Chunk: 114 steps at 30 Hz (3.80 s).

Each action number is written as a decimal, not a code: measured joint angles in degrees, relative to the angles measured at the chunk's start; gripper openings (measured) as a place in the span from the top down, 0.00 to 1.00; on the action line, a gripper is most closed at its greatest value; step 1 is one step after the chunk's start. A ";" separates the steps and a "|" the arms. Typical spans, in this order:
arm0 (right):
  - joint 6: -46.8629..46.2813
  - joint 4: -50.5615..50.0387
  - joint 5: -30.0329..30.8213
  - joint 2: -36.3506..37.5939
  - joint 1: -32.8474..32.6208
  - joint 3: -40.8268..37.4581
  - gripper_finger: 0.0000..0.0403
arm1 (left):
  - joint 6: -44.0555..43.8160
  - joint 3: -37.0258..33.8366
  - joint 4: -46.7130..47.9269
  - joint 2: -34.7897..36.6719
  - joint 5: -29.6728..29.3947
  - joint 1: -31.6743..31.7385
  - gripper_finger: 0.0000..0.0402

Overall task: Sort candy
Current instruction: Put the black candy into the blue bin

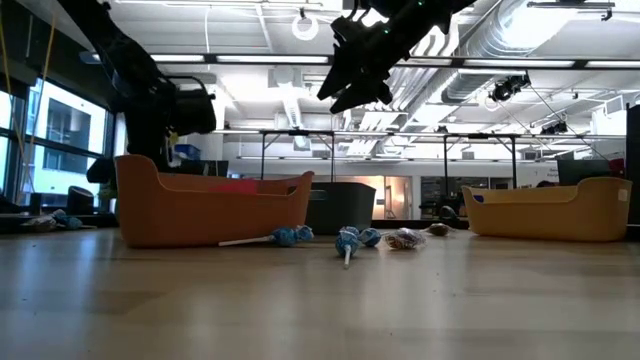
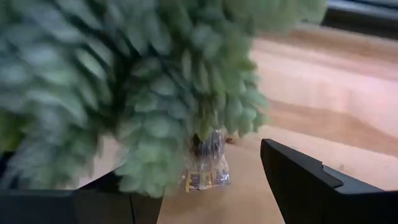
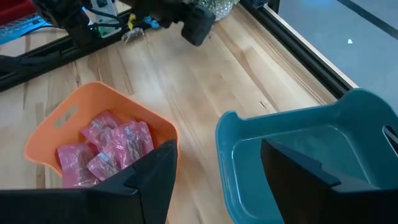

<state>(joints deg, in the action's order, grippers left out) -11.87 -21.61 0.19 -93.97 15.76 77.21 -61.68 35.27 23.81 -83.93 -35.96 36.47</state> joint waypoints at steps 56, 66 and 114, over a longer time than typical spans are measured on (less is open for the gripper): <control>-3.96 -14.69 14.29 25.51 -0.12 0.01 0.44 | 39.33 21.88 -33.96 -9.26 12.63 -20.25 0.82; -6.29 -16.46 12.02 25.44 -0.17 -0.07 0.44 | 35.07 32.04 -20.68 -17.59 20.11 -17.81 0.53; 0.36 -37.88 4.66 -20.58 10.87 -0.15 0.44 | 35.76 29.94 -12.59 18.69 30.74 -20.71 0.41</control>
<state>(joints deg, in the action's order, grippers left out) -11.51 -59.48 4.85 -114.55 26.63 77.06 -25.92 65.21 11.22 -65.24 -5.21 15.76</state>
